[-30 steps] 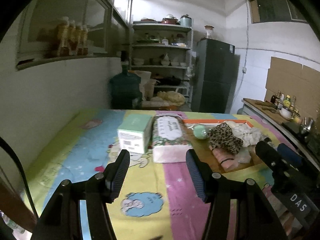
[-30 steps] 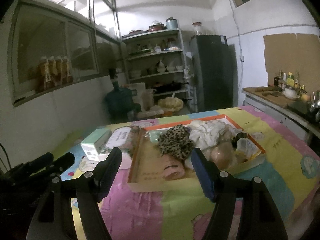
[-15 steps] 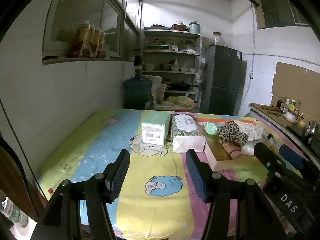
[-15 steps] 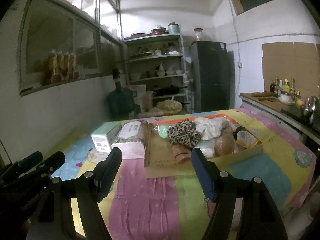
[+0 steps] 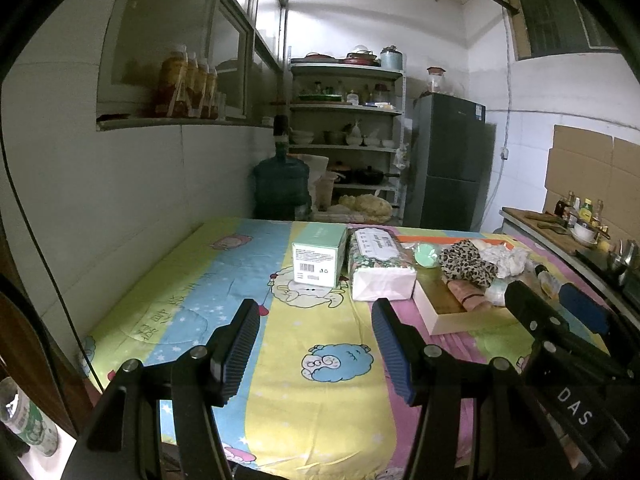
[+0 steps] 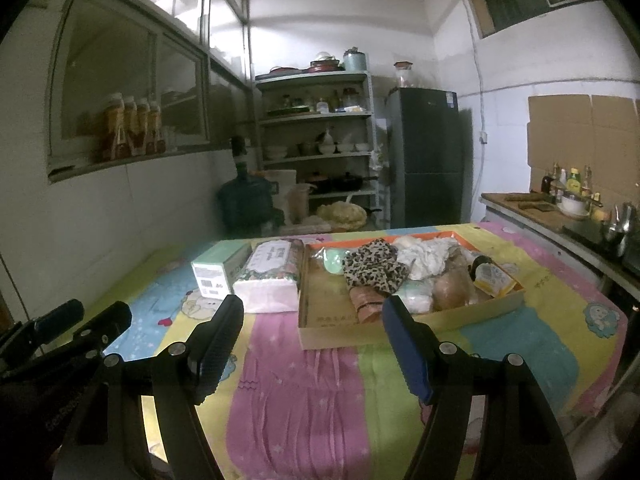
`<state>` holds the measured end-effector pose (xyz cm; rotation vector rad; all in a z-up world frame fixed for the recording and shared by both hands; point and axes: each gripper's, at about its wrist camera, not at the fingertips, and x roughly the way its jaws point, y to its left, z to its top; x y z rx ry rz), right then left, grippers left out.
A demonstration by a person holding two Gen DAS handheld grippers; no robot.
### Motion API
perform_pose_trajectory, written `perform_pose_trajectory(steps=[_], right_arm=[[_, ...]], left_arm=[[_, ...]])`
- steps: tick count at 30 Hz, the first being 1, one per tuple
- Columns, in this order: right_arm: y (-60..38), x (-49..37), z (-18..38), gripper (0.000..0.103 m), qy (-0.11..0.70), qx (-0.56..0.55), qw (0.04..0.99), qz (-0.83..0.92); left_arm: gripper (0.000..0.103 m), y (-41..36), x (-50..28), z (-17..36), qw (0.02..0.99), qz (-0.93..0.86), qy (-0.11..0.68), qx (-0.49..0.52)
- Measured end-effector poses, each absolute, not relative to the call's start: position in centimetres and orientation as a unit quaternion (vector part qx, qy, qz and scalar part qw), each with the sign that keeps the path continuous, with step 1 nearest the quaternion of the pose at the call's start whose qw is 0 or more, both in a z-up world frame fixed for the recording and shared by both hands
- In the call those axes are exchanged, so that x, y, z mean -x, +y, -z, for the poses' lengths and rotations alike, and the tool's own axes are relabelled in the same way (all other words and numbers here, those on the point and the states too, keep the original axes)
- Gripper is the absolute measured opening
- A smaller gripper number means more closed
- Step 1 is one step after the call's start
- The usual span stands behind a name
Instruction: Organize soft objects
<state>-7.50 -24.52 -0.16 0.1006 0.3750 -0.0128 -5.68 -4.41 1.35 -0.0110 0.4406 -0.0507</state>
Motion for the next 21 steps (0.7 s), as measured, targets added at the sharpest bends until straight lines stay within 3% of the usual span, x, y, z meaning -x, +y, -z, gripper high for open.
perform_pose_trajectory(steps=[21], right_arm=[[-24.11, 7.86, 0.07, 0.074, 0.183, -0.045, 0.982, 0.005]], left_arm=[[0.058, -4.43, 6.06, -1.41, 0.976, 0.027, 0.218, 0.004]])
